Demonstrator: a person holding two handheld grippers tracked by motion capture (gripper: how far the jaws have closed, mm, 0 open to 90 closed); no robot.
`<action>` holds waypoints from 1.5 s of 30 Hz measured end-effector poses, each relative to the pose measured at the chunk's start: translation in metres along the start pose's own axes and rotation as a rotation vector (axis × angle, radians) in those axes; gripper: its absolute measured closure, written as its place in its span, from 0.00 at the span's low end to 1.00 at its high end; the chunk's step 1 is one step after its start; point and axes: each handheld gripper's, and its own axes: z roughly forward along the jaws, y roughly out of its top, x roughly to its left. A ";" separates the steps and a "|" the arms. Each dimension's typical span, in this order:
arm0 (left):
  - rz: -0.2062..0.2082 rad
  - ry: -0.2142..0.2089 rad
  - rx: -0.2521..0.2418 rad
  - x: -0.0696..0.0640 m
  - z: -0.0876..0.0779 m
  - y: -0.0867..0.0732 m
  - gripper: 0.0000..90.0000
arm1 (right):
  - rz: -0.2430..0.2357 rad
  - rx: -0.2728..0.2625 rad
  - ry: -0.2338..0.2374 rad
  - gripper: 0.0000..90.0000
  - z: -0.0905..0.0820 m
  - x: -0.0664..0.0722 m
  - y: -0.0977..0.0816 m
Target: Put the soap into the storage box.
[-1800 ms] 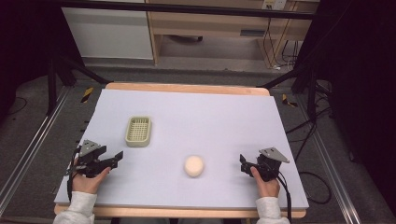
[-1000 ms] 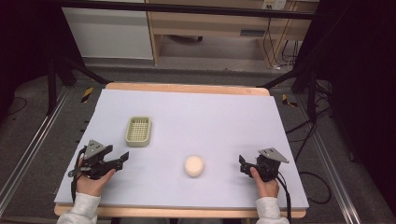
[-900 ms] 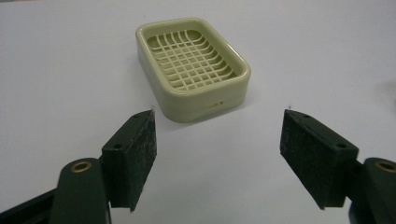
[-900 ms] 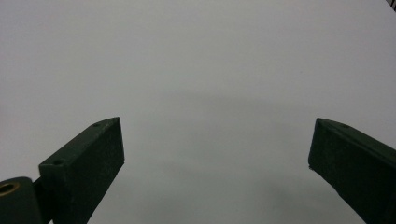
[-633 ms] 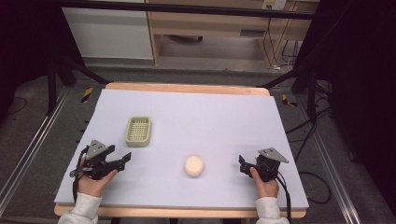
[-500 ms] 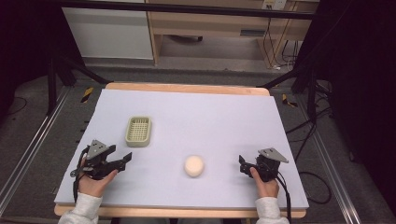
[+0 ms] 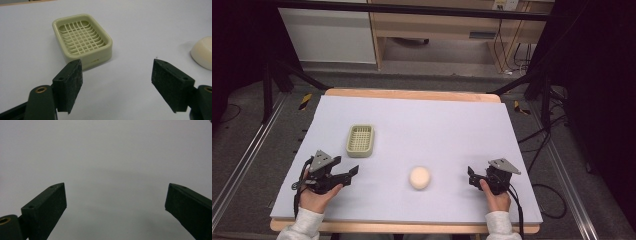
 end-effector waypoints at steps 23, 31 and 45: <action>0.058 -0.037 0.008 -0.022 0.001 0.015 0.26 | 0.019 0.002 -0.005 0.04 0.000 -0.002 0.000; 0.075 -0.051 0.019 -0.030 0.006 0.020 0.26 | 0.024 0.010 0.003 0.04 0.001 -0.002 0.000; 0.089 -0.073 0.020 -0.042 0.015 0.029 0.26 | 0.035 0.009 0.005 0.04 0.000 -0.002 0.000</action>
